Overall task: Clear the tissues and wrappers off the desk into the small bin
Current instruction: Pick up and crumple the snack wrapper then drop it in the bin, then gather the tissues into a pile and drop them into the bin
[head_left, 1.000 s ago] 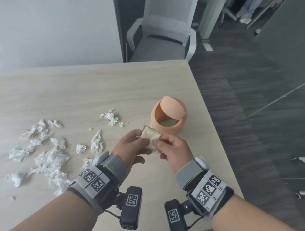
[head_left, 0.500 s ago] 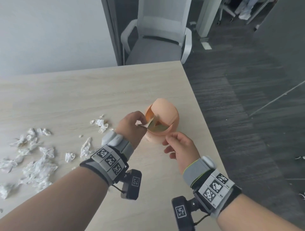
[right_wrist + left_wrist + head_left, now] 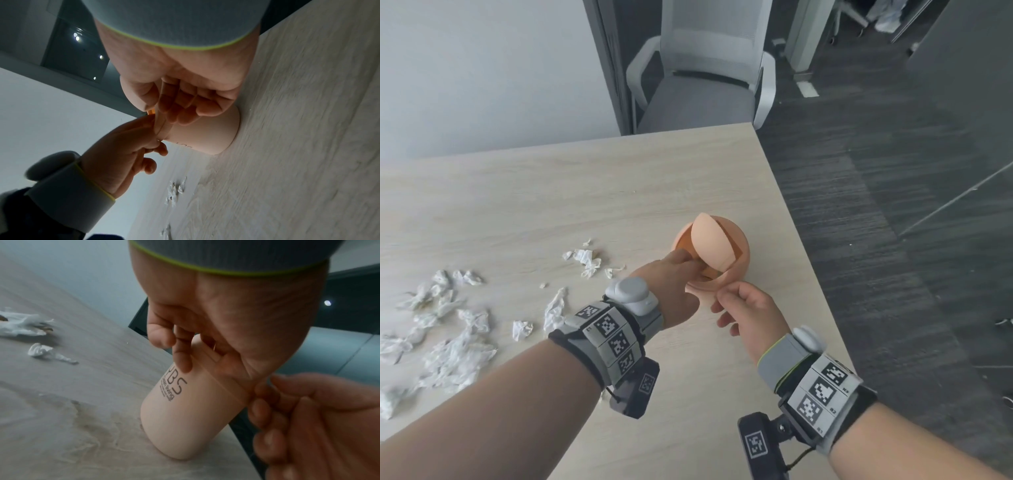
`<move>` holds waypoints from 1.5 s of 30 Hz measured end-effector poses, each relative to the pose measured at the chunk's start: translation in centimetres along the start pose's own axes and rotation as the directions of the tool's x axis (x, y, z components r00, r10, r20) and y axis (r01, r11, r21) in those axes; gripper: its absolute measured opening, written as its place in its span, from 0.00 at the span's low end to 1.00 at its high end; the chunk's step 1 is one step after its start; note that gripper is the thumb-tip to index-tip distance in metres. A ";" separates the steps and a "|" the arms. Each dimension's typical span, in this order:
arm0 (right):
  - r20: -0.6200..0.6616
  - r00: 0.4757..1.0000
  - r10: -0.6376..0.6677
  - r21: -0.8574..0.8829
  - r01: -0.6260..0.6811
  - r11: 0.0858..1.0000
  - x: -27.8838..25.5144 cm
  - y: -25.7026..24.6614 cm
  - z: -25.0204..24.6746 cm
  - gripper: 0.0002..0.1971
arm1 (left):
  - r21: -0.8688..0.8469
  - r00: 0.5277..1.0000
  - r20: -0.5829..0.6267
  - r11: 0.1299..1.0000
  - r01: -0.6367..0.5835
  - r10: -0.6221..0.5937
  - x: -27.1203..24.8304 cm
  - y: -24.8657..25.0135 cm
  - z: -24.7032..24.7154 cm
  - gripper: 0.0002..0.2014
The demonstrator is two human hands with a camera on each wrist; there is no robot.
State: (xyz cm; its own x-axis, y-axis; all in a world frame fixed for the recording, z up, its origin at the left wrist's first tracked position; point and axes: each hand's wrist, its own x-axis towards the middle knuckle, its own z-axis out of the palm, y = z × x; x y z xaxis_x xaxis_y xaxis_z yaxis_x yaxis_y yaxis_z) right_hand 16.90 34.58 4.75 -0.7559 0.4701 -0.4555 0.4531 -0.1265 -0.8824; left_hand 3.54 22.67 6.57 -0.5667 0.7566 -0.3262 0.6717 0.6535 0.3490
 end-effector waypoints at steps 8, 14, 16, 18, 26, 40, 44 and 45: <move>0.047 0.997 0.065 -0.044 -0.063 0.997 -0.1 0.8 2.2 0.07 | -0.577 0.947 -0.260 0.816 0.005 -0.189 -4.5 -4.7 -0.8 0.33; 0.204 0.976 0.071 -0.211 -0.027 0.977 0.2 1.8 7.1 0.08 | -0.518 0.847 -0.291 0.818 0.250 -0.444 -10.8 -14.9 2.7 0.26; 0.257 0.966 0.041 -0.283 0.035 0.958 0.6 2.2 10.8 0.07 | -0.429 0.780 -0.257 0.790 0.437 -0.571 -14.3 -19.8 3.9 0.29; 0.265 0.964 0.012 -0.320 0.076 0.944 1.2 2.4 12.9 0.04 | -0.361 0.711 -0.187 0.721 0.592 -0.678 -16.4 -22.8 4.9 0.36; 0.336 0.920 -0.202 -0.643 0.381 0.665 6.2 2.6 22.0 0.32 | -0.254 0.707 -0.093 0.703 0.664 -0.701 -19.1 -28.8 6.4 0.41; 0.420 0.906 -0.048 -0.898 0.423 0.118 12.0 1.2 29.7 0.42 | -0.257 0.773 -0.176 0.787 0.562 -0.609 -18.8 -35.8 3.9 0.36; 0.704 0.706 0.070 -0.710 0.702 0.053 7.9 2.7 30.6 0.46 | -0.339 0.690 -0.187 0.706 0.622 -0.699 -17.0 -41.0 2.7 0.38; 0.739 0.669 0.077 -0.673 0.736 0.068 7.0 3.0 30.6 0.46 | -0.330 0.699 -0.182 0.713 0.619 -0.691 -16.3 -41.5 2.6 0.38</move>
State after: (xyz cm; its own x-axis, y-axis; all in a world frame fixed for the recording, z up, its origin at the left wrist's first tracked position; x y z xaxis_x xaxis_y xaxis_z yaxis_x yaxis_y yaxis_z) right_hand -1.48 10.71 -4.66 -0.8204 -0.3408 -0.4592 -0.2077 0.9257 -0.3161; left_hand -13.89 -16.87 -4.87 -0.9474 0.0815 -0.3095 -0.0291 0.9411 0.3370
